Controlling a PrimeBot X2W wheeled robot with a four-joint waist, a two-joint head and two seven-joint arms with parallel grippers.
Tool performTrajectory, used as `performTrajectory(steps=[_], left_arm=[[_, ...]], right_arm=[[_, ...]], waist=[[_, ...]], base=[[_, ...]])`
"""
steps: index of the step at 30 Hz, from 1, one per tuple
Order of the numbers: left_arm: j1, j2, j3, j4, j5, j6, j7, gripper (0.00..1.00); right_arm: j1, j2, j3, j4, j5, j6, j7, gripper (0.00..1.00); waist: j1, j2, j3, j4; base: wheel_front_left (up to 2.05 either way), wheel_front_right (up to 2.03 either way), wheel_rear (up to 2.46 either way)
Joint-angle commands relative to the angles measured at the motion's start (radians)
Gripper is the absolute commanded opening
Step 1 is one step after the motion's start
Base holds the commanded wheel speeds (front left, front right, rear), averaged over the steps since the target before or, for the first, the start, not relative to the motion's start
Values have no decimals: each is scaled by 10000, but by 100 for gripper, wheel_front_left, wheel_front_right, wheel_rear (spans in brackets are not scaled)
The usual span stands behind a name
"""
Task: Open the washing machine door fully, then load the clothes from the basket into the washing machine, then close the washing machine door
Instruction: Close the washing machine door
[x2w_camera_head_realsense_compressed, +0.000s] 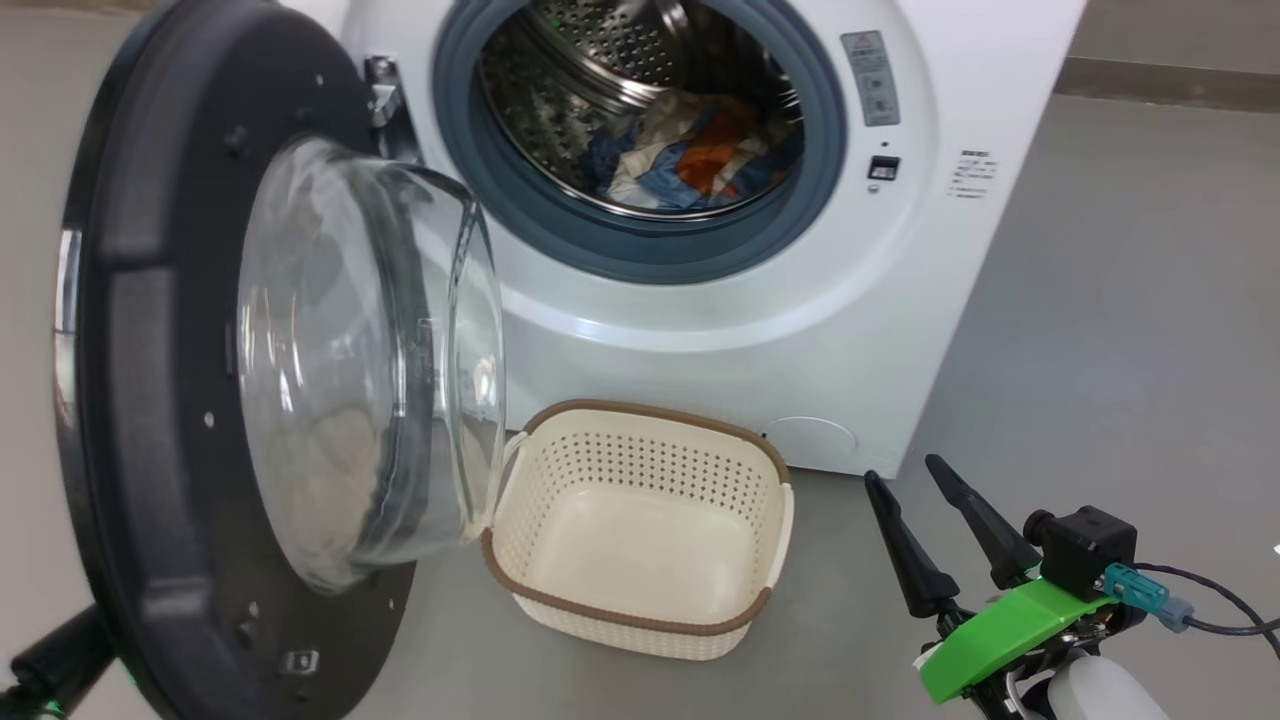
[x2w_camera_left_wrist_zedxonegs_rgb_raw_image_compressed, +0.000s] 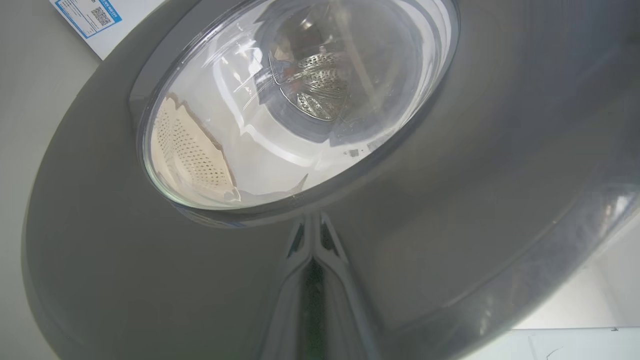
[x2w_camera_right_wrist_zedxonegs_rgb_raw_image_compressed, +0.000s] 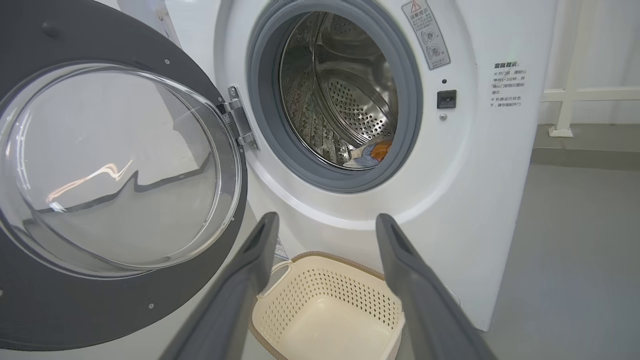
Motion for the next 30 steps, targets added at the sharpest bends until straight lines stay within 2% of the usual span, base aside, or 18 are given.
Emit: performTrajectory(steps=[1, 16, 30], left_arm=[[-207, 204, 279, -492, -132, -8, 173, 0], [346, -691, -357, -2137, -250, 332, 256, 0], [143, -1486, -812, -2150, -31, 148, -55, 0]], right_arm=[[-31, 28, 144, -270, 129, 16, -49, 100], [-5, 154, 62, -324, 107, 16, -49, 100], [-67, 115, 107, -331, 115, 16, -49, 100]], waist=[[0, 0, -41, -196], [0, 0, -94, -1228], [0, 0, -13, -2214]], base=[[0, 0, 0], [0, 0, 0], [0, 0, 0]])
